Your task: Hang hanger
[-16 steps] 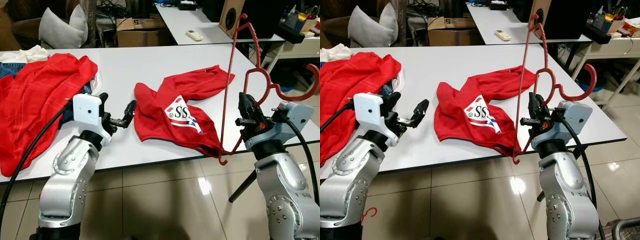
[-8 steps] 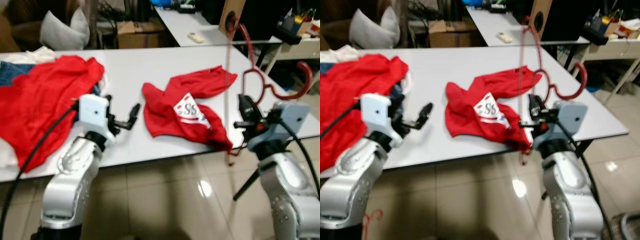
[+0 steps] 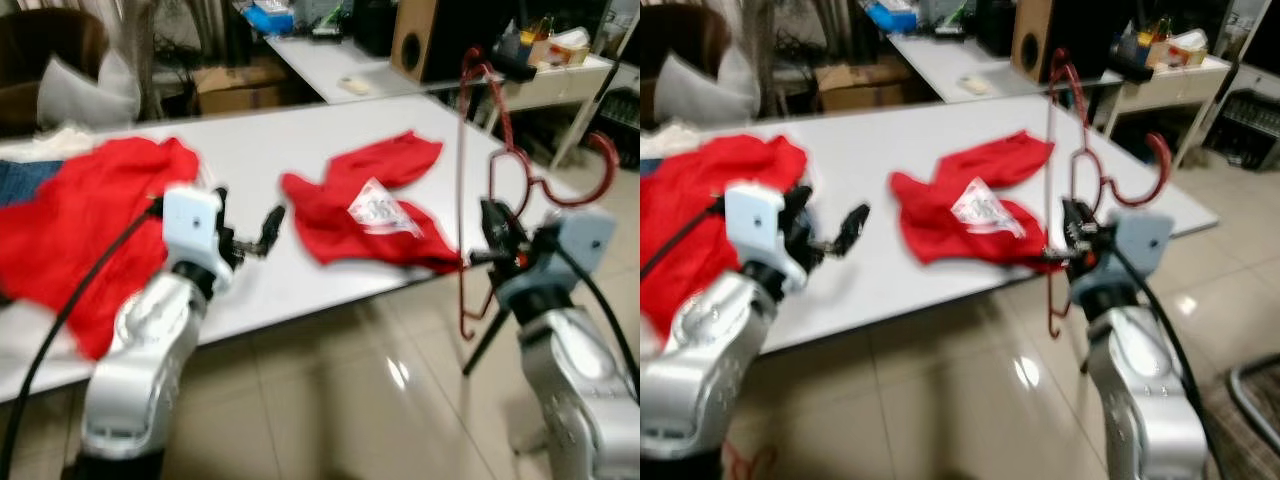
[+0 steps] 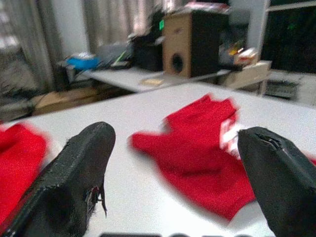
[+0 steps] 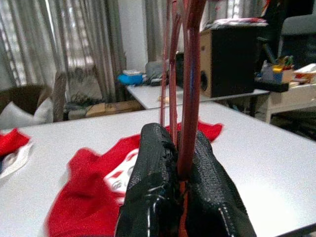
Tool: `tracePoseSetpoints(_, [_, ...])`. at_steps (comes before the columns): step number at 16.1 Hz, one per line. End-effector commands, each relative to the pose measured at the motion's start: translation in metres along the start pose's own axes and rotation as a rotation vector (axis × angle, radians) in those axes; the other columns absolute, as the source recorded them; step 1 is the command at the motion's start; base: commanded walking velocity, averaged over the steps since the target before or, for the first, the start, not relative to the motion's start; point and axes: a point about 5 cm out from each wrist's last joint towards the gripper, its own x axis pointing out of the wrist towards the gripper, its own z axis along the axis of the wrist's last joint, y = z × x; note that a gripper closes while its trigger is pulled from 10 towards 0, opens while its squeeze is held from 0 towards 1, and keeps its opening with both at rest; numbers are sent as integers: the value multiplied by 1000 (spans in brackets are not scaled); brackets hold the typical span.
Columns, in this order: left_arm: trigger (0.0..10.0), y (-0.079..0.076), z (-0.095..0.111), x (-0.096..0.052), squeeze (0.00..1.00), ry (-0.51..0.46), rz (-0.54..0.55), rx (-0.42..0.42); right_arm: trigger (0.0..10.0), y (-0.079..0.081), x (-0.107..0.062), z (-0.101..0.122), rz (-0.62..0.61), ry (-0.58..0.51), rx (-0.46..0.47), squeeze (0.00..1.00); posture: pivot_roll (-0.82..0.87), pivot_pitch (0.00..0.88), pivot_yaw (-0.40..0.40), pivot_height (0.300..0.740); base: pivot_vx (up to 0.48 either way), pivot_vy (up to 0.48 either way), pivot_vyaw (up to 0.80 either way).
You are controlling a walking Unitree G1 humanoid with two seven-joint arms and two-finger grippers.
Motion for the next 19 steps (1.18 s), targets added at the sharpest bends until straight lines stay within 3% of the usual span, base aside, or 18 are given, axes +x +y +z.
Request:
tracePoseSetpoints(1, [10000, 1, 0, 0, 0, 7, 9, 0, 10000, 1, 1, 3, 8, -11, -15, 0, -104, 0, -17, 740, 0, 337, 0])
tracePoseSetpoints(11, [10000, 1, 0, 0, 0, 14, 6, 9, 10000, 1, 1, 0, -1, 6, -40, 0, -102, 0, -15, 740, 0, 337, 0])
tracePoseSetpoints(13, [10000, 1, 0, 0, 0, 18, 5, 9, 10000, 2, 0, -9, 33, 90, -111, 0, -101, 0, -16, 740, 0, 339, 0])
tracePoseSetpoints(18, [10000, 2, -10, -2, 0, 79, 10, 14, 10000, 3, 1, -14, 36, 124, -117, 0, -102, 0, -11, 740, 0, 134, 0])
tracePoseSetpoints(19, [10000, 2, -10, -1, 0, 80, 14, 9, 10000, 5, -1, -22, 65, 198, -142, 0, -102, 0, -11, 740, 0, 0, 0])
